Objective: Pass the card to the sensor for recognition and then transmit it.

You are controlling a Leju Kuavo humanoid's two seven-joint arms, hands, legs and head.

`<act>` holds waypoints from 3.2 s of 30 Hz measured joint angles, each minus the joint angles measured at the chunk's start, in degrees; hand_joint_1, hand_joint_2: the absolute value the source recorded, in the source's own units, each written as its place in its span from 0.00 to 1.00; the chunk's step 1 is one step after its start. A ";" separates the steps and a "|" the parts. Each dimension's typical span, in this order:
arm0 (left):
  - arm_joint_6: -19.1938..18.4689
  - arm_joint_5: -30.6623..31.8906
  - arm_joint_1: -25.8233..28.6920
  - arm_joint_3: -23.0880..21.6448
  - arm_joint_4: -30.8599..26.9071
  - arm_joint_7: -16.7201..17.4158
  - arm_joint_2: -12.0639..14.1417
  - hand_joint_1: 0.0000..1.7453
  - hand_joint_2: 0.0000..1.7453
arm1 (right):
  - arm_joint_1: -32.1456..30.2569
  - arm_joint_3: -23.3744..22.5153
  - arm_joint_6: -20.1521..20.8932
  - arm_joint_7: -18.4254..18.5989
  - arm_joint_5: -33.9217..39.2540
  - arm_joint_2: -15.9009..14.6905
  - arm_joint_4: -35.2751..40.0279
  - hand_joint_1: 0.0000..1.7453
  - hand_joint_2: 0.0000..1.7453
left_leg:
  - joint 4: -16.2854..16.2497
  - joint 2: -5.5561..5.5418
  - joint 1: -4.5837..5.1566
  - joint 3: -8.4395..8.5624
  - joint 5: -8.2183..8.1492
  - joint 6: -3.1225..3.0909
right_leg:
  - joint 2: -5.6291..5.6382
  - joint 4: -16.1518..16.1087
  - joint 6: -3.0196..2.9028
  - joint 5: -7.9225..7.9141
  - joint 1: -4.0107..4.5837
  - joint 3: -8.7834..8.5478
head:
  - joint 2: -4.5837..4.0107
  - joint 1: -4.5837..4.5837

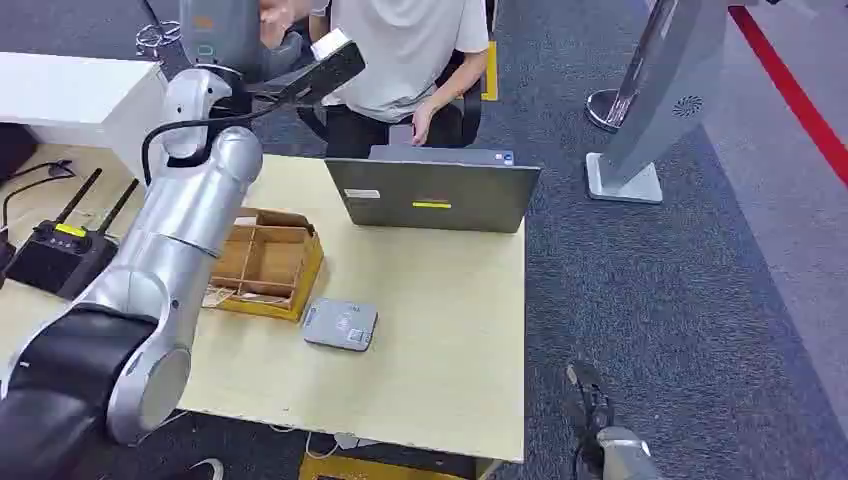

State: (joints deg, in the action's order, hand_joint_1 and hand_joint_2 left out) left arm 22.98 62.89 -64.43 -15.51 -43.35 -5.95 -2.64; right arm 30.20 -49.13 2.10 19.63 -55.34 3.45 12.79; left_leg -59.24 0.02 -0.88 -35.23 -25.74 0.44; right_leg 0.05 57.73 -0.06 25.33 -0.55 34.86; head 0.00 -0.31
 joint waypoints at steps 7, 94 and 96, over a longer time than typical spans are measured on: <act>-0.79 -1.25 -0.96 -1.43 1.40 0.04 -0.33 0.00 1.00 | 0.01 -0.04 0.33 0.11 -0.04 0.00 0.00 0.00 0.00 | 0.01 0.03 0.00 0.00 0.00 0.00 | 0.02 0.00 0.00 0.00 0.00 0.01 | 0.00 -0.02; -12.86 -8.07 46.99 -16.27 -18.64 -11.32 19.69 1.00 1.00 | -8.24 -6.12 1.47 -4.68 1.01 -6.12 -0.02 0.00 0.00 | 0.10 0.02 0.14 0.04 -0.31 -0.14 | -0.01 -0.02 0.10 0.34 -0.15 -0.05 | 0.00 -0.04; -12.86 -8.07 46.75 -16.36 -18.27 -11.32 19.69 1.00 1.00 | -8.23 -6.12 1.53 -4.68 1.01 -6.12 -0.02 0.00 0.00 | 0.10 0.02 0.14 0.06 -0.31 -0.14 | -0.01 -0.02 0.10 0.34 -0.15 -0.06 | 0.00 -0.04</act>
State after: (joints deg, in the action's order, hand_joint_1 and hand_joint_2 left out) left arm 10.12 54.82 -17.68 -31.87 -61.62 -17.27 17.05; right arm 21.98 -55.25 3.63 14.95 -54.34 -2.67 12.76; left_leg -59.13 0.04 -0.74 -35.17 -26.05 0.30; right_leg 0.04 57.72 0.04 25.67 -0.71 34.80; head 0.00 -0.35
